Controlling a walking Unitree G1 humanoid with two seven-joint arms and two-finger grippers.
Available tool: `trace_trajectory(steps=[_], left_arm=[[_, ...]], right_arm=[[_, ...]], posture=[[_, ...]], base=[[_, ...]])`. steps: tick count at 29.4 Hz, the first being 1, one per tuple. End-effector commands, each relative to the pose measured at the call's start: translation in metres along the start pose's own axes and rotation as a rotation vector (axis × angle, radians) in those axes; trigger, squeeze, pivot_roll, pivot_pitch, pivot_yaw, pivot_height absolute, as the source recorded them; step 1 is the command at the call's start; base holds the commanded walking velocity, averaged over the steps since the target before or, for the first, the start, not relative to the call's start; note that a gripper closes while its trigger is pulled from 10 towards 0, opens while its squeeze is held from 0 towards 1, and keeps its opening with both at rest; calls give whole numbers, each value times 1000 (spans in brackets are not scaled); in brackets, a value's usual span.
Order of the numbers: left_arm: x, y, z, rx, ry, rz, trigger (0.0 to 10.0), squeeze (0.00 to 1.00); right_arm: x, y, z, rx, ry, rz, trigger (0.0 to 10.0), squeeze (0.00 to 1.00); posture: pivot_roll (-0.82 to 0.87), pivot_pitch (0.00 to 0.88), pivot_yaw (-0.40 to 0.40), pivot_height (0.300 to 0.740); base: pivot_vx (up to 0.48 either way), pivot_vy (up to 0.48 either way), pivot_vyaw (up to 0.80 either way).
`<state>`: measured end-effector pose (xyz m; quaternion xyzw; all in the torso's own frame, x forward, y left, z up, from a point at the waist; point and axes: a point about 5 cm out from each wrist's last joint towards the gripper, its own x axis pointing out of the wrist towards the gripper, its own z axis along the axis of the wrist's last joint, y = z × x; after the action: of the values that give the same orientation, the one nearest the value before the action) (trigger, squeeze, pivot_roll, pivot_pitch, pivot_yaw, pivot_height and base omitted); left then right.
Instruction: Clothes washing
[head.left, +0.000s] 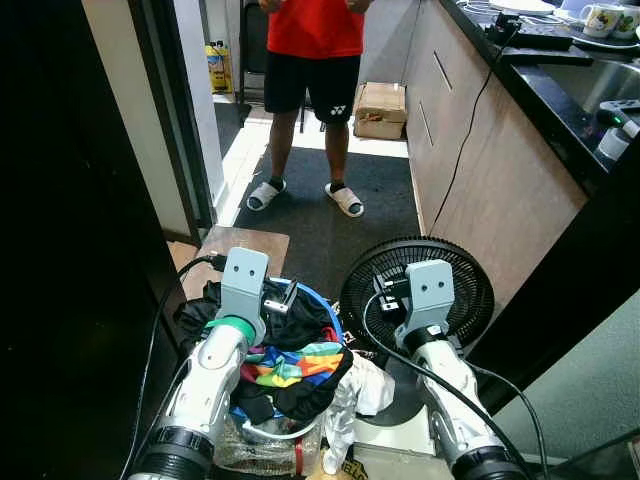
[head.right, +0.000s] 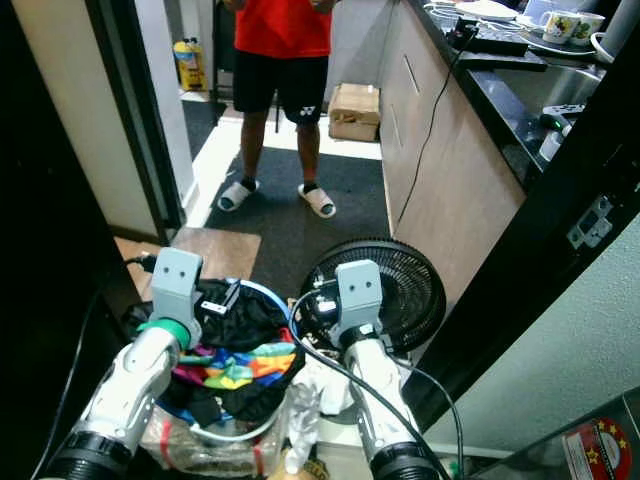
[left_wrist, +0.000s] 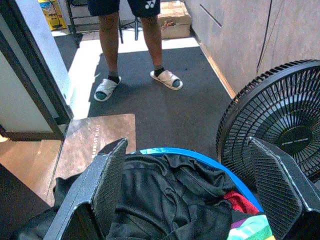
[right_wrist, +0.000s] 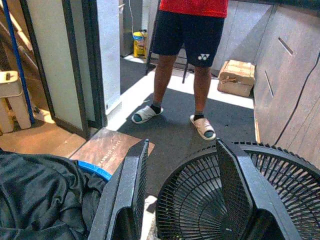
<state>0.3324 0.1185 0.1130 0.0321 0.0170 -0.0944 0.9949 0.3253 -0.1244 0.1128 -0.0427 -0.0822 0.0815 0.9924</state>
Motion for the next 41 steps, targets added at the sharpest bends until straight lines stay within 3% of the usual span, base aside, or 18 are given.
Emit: trace_trajectory(steps=[1, 12, 24, 41], left_arm=[[0, 1, -1, 3, 2, 2, 10000, 0], [0, 1, -3, 7, 5, 3, 10000, 0], [-16, 13, -40, 80, 133, 18, 10000, 0], [-12, 12, -34, 79, 105, 15, 10000, 0]], right_arm=[[-2, 0, -2, -5, 10, 3, 10000, 0], [-3, 0, -3, -4, 16, 1, 10000, 0], [-29, -8, -43, -3, 180, -70, 10000, 0], [-23, -7, -35, -8, 141, -67, 10000, 0]], posture=[[29, 0, 21, 740], [30, 0, 22, 740], [31, 0, 30, 740], [31, 0, 33, 740]], base=[[0, 0, 0], [0, 0, 0], [0, 0, 0], [0, 0, 0]])
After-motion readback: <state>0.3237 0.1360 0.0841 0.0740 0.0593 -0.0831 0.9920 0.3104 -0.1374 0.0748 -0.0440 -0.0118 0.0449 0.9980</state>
